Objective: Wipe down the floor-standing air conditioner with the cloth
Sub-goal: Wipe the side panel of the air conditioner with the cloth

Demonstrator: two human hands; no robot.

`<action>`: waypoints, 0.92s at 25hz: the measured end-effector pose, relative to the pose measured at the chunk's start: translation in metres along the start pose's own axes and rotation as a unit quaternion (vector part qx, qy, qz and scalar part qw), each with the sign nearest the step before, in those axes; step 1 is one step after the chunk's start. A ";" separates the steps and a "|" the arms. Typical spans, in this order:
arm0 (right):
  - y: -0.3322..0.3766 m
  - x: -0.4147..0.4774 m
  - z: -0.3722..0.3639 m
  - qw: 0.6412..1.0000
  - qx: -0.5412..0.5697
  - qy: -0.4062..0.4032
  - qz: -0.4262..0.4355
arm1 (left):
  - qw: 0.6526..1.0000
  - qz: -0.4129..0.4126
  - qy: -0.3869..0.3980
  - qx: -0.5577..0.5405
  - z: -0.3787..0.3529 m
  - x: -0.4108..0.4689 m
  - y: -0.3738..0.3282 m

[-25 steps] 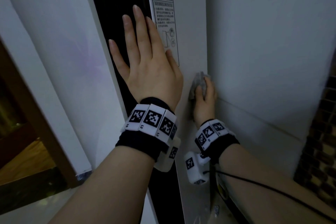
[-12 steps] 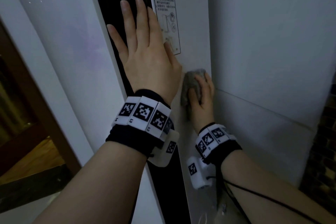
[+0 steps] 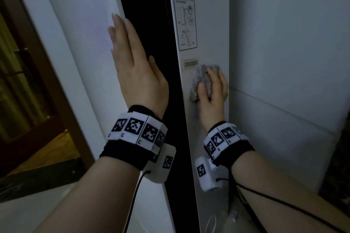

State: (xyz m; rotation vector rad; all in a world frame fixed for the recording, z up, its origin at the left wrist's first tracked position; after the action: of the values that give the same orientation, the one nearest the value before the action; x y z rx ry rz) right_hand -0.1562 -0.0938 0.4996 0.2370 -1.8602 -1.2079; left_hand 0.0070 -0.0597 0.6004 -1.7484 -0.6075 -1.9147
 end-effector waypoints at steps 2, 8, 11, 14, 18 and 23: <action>0.003 -0.015 -0.005 0.998 -0.024 0.013 0.049 | 1.000 0.014 -0.002 -0.018 -0.001 -0.003 0.002; 0.013 -0.006 -0.002 1.000 -0.012 0.013 0.013 | 0.997 0.038 0.019 -0.057 -0.001 -0.018 0.011; 0.015 -0.020 -0.012 0.997 -0.035 0.009 0.064 | 0.997 0.028 0.034 -0.066 0.001 -0.028 0.020; 0.018 -0.017 -0.012 0.997 -0.025 -0.004 0.067 | 0.996 0.013 0.033 -0.084 0.002 -0.031 0.028; 0.026 -0.036 -0.023 0.997 -0.024 -0.015 0.069 | 0.991 0.028 0.034 -0.125 0.003 -0.039 0.036; 0.032 -0.042 -0.023 0.996 -0.033 -0.004 0.081 | 0.987 0.034 0.044 -0.154 0.003 -0.050 0.043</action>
State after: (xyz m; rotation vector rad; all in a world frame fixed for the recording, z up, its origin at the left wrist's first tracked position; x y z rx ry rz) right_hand -0.1050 -0.0679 0.5050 0.0434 -1.8064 -1.1586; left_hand 0.0395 -0.0892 0.5508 -1.8270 -0.2255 -2.1132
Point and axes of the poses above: each hand's wrist, its own x-axis towards the middle knuckle, its own z-axis out of the back of the hand, y = z × x, the point moved 4 cm from there along x, towards the middle knuckle, and after that the axes turned 12 degrees about -z, right-handed, at the moved point
